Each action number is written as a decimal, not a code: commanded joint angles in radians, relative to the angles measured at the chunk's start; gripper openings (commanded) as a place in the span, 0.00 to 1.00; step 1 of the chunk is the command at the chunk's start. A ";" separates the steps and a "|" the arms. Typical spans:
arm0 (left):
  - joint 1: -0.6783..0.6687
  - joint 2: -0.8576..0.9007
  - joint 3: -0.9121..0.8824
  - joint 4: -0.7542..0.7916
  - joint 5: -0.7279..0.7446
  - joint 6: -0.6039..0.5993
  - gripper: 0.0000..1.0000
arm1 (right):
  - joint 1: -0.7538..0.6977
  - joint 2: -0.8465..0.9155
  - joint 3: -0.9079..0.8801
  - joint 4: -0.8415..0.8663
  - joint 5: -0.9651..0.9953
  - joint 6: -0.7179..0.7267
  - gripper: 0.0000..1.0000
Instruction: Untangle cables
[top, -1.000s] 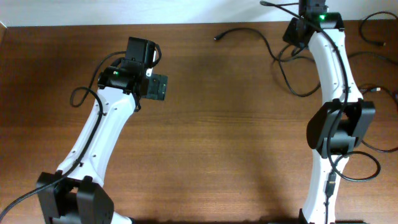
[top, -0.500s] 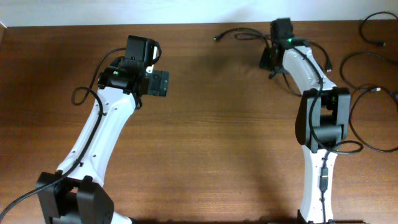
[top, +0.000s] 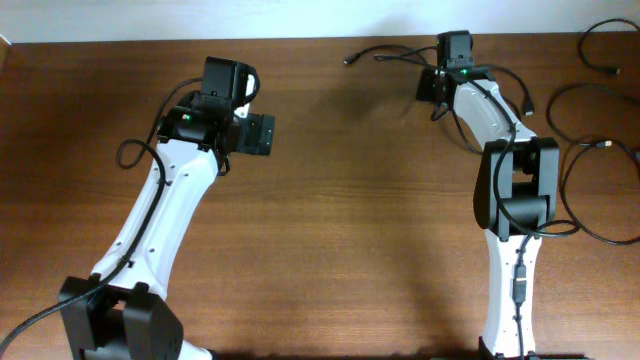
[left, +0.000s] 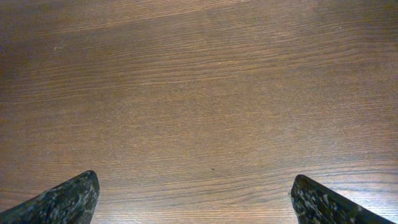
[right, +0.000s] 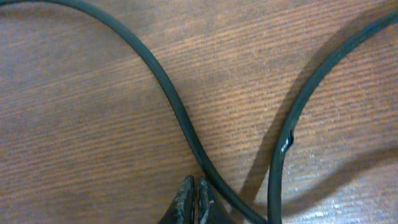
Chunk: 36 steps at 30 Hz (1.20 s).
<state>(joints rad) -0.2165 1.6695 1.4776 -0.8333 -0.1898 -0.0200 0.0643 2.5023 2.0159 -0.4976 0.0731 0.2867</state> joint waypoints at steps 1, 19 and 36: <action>0.005 0.004 0.018 -0.010 0.010 -0.002 0.99 | -0.051 0.078 -0.014 -0.017 -0.006 0.006 0.04; 0.005 0.004 0.018 -0.016 0.007 0.016 0.99 | -0.169 -0.099 0.079 -0.142 -0.111 -0.048 0.04; 0.005 0.004 0.018 -0.013 0.007 0.017 0.99 | -0.033 -0.781 0.277 -0.801 0.014 -0.690 0.04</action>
<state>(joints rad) -0.2165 1.6703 1.4776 -0.8478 -0.1898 -0.0185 0.0334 1.7378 2.2944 -1.1511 0.0288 -0.2035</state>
